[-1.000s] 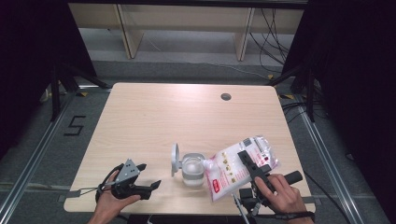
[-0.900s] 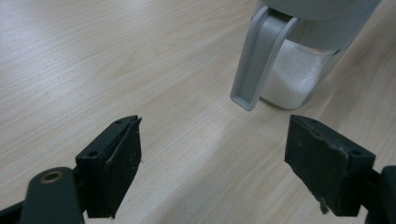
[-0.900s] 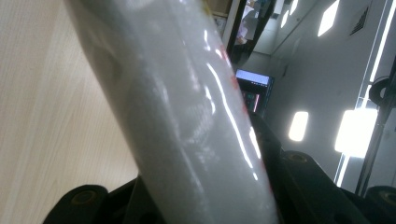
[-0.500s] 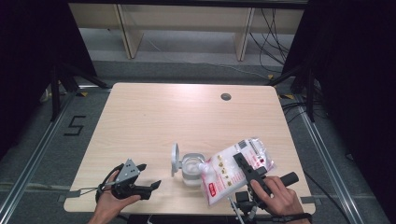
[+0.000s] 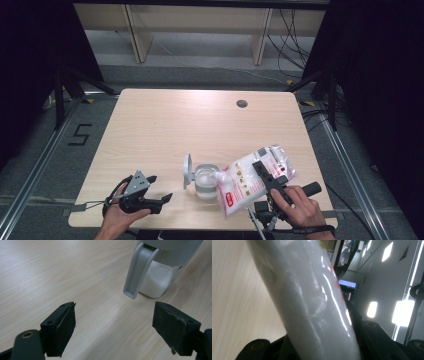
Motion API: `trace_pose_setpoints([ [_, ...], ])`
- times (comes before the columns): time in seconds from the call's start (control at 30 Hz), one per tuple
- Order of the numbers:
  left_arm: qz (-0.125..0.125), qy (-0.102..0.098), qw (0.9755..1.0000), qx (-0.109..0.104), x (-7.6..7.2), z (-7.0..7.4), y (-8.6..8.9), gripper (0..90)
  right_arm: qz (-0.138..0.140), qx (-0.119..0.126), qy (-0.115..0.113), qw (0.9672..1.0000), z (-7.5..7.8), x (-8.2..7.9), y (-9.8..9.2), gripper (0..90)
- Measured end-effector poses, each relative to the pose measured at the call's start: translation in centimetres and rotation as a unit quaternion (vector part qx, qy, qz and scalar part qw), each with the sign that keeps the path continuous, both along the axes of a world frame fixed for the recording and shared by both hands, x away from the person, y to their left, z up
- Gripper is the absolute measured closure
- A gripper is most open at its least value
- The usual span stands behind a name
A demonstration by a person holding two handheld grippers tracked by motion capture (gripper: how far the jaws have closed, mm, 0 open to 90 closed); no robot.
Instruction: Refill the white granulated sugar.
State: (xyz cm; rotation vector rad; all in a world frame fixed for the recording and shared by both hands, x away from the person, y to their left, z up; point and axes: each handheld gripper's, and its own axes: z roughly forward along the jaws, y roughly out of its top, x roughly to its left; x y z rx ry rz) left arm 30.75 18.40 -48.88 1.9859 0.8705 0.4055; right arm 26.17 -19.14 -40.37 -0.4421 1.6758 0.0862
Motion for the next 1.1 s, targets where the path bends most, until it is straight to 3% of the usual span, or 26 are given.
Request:
trace_pose_setpoints([
  [0.03, -0.001, 0.001, 1.0000, -0.004, 0.0, 0.0, 0.0, 18.3, 0.012, -0.022, -0.010, 0.9996, 0.3, 0.1, 0.1, 70.1],
  [0.1, -0.007, -0.007, 0.9999, 0.004, 0.1, 0.1, 0.1, 18.3, -0.006, -0.001, 0.001, 1.0000, -0.1, -0.2, -0.2, 70.1],
  [0.17, -0.007, -0.007, 0.9999, 0.005, 0.1, 0.1, 0.1, 18.3, -0.006, 0.001, 0.004, 1.0000, -0.2, -0.3, -0.2, 70.1],
  [0.2, -0.005, -0.007, 0.9999, 0.006, 0.1, 0.1, 0.1, 18.3, -0.009, -0.003, 0.006, 0.9999, -0.2, -0.4, -0.2, 70.1],
  [0.23, -0.005, -0.007, 0.9999, 0.006, 0.0, 0.1, 0.1, 18.3, 0.009, -0.018, -0.006, 0.9998, 0.1, -0.3, 0.0, 70.2],
  [0.27, -0.006, -0.008, 0.9999, 0.007, 0.1, 0.1, 0.1, 18.3, 0.001, -0.002, 0.005, 1.0000, -0.2, -0.4, 0.0, 70.2],
  [0.3, 0.002, 0.000, 1.0000, -0.001, -0.1, 0.1, 0.0, 18.3, 0.005, -0.013, -0.002, 0.9999, 0.0, -0.4, 0.1, 70.2],
  [0.37, 0.001, -0.002, 1.0000, 0.000, 0.0, 0.1, 0.0, 18.3, 0.004, -0.011, 0.004, 0.9999, 0.0, -0.5, 0.3, 70.2],
  [0.4, 0.000, -0.003, 1.0000, 0.002, 0.0, 0.1, 0.0, 18.3, 0.016, -0.019, -0.005, 0.9997, 0.2, -0.4, 0.4, 70.3],
  [0.43, -0.001, 0.000, 1.0000, -0.003, 0.0, 0.0, 0.0, 18.3, 0.008, -0.006, 0.001, 1.0000, -0.1, -0.5, 0.4, 70.3],
  [0.53, 0.000, 0.000, 1.0000, -0.001, 0.0, 0.0, 0.0, 18.3, 0.009, -0.011, 0.004, 0.9999, 0.0, -0.4, 0.6, 70.4],
  [0.57, 0.000, -0.001, 1.0000, 0.000, 0.0, 0.0, 0.0, 18.3, 0.018, -0.023, -0.003, 0.9996, 0.3, -0.3, 0.8, 70.4],
  [0.6, 0.000, 0.000, 1.0000, -0.001, 0.0, 0.0, 0.0, 18.3, 0.021, -0.020, -0.007, 0.9996, 0.2, -0.2, 0.7, 70.4],
  [0.67, 0.000, -0.002, 1.0000, -0.001, 0.0, 0.0, -0.1, 18.3, 0.005, -0.007, 0.005, 1.0000, 0.0, -0.1, 0.6, 70.6],
  [0.7, -0.002, -0.003, 1.0000, 0.003, 0.1, 0.0, 0.0, 18.3, 0.007, -0.005, -0.001, 1.0000, 0.0, 0.0, 0.5, 70.7],
  [0.73, 0.003, -0.003, 0.9999, -0.010, 0.0, -0.1, -0.2, 18.3, 0.010, -0.013, -0.002, 0.9999, 0.2, 0.1, 0.4, 70.7],
  [0.8, -0.002, -0.001, 1.0000, -0.003, 0.0, 0.0, -0.1, 18.3, 0.007, -0.001, -0.003, 1.0000, 0.2, 0.3, 0.2, 70.9],
  [0.83, -0.002, -0.001, 1.0000, -0.003, 0.0, 0.0, -0.1, 18.3, 0.010, -0.012, -0.008, 0.9998, 0.5, 0.3, 0.2, 70.9],
  [0.87, 0.000, -0.004, 1.0000, -0.004, 0.0, -0.1, -0.1, 18.3, 0.003, 0.001, -0.002, 1.0000, 0.3, 0.3, -0.1, 71.0],
  [0.9, 0.000, -0.003, 1.0000, -0.002, 0.1, -0.1, -0.1, 18.3, 0.008, -0.015, -0.009, 0.9998, 0.7, 0.3, -0.1, 71.1],
  [0.93, 0.000, -0.004, 1.0000, -0.003, 0.0, -0.1, -0.1, 18.3, 0.007, -0.002, -0.010, 0.9999, 0.6, 0.3, -0.3, 71.1],
  [1.07, 0.000, 0.000, 1.0000, 0.000, 0.0, 0.0, 0.0, 18.3, -0.003, -0.005, -0.008, 1.0000, 0.7, 0.0, -0.7, 71.3],
  [1.1, -0.001, 0.000, 1.0000, 0.000, 0.0, 0.0, 0.0, 18.3, 0.007, -0.014, -0.014, 0.9998, 0.8, 0.1, -0.7, 71.3],
])
